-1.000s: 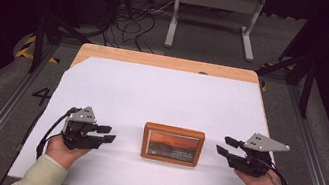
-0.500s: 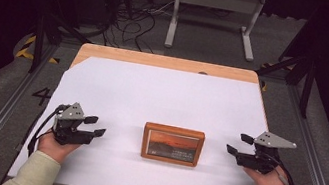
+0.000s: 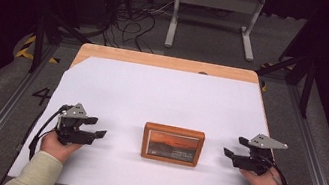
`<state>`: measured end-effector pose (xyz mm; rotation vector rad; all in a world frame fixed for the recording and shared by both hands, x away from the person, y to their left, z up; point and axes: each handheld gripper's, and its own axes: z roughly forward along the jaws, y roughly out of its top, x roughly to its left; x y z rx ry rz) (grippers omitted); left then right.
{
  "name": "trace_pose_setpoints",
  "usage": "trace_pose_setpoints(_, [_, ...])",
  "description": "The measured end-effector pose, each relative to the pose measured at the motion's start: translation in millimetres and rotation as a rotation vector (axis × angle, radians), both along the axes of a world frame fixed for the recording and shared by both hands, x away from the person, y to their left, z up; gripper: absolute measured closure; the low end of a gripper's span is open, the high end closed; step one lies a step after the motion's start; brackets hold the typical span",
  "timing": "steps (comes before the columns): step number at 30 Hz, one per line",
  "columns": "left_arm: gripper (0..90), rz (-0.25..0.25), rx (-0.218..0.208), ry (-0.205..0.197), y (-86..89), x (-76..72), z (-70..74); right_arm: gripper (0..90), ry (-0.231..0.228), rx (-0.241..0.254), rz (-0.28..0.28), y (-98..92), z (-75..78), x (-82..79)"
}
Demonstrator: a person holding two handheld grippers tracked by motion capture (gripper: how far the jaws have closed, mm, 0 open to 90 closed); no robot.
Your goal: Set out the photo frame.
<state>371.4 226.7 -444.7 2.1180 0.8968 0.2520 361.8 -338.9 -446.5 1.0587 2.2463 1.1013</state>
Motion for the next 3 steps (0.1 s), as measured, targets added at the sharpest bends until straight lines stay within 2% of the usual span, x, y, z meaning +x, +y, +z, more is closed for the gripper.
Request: trace_pose_setpoints(3, [33.5,0.03,-0.015,-0.003,2.7,1.6,-0.1,24.9,0.009,-0.005,-0.01,3.6,-0.5,0.2])
